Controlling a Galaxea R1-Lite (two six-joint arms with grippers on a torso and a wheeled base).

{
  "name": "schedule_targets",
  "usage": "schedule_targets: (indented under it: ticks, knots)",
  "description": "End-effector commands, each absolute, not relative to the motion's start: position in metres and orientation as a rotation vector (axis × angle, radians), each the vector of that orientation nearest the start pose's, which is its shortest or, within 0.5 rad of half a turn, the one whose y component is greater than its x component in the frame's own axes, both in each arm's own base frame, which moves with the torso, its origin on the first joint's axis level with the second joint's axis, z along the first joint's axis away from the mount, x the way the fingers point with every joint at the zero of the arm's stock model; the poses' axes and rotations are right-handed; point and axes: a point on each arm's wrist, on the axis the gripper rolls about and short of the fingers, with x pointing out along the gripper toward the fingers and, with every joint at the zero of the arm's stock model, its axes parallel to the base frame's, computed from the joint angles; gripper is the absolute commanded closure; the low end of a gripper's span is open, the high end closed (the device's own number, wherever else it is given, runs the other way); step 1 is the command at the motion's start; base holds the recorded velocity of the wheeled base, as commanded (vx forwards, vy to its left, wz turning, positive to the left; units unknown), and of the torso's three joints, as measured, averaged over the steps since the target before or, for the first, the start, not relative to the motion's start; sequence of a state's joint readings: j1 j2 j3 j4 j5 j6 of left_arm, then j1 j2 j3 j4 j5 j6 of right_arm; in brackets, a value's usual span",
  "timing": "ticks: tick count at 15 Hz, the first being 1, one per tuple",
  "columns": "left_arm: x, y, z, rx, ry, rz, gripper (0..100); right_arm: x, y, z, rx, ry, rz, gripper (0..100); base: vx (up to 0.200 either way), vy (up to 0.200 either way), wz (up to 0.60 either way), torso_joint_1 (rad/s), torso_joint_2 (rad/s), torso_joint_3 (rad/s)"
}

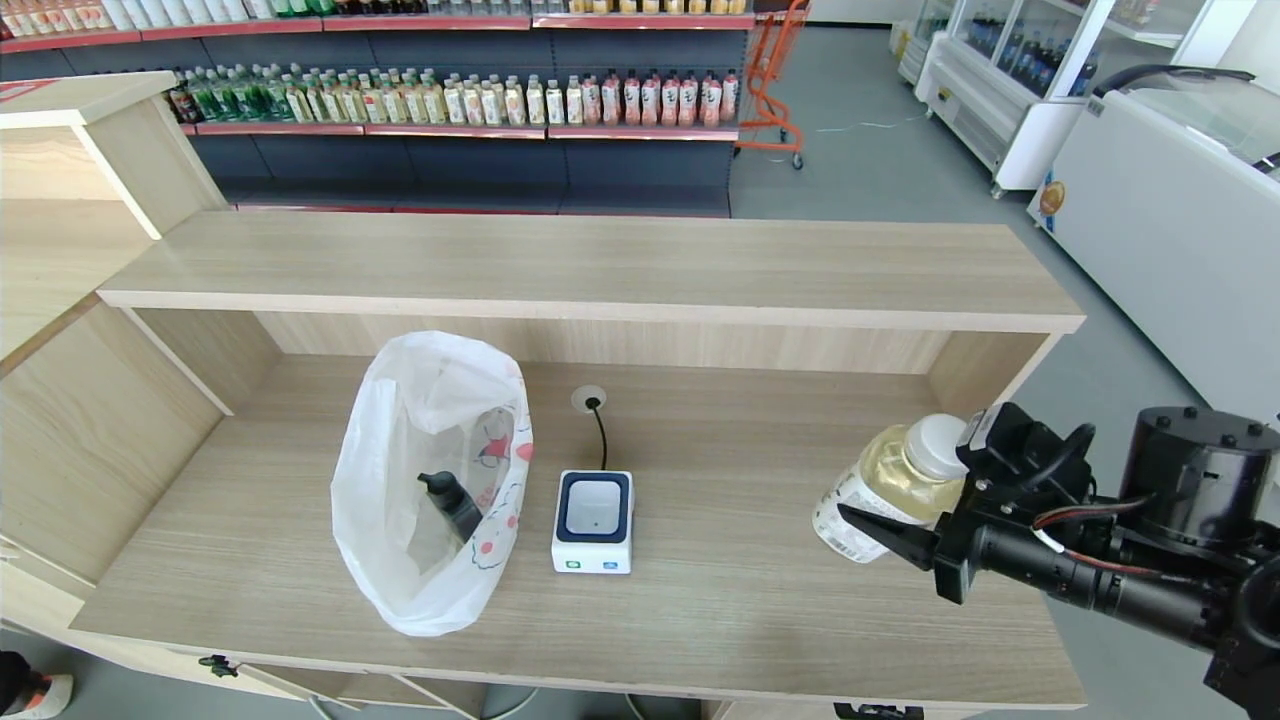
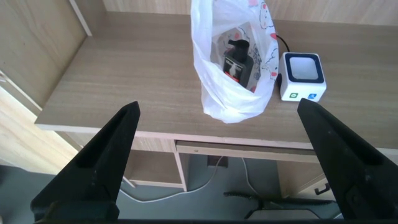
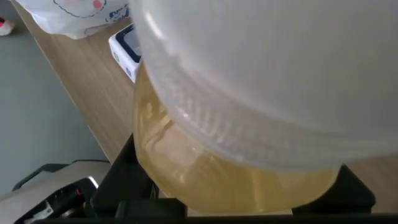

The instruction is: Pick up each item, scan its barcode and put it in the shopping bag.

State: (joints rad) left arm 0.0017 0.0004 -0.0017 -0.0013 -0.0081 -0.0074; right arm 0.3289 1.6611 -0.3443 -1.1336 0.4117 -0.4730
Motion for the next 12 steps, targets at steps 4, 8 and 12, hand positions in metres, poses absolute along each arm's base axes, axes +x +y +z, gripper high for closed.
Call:
schedule_targets:
  ticks: [4,8,12]
  knots:
    - [-0.023,0.0,0.076,-0.008,-0.003,-0.008,0,0.236,0.089,0.122,-0.581,-0.128,0.838,100,0.0,0.0,0.0,0.0,0.0,0.0]
    - [-0.023,0.0,0.076,-0.008,-0.003,-0.005,0,0.235,0.08,0.123,-0.749,-0.213,0.827,100,0.0,0.0,0.0,0.0,0.0,0.0]
    - [-0.023,0.0,0.076,-0.006,-0.003,-0.006,0,0.234,0.076,0.128,-0.837,-0.27,0.812,100,0.0,0.0,0.0,0.0,0.0,0.0]
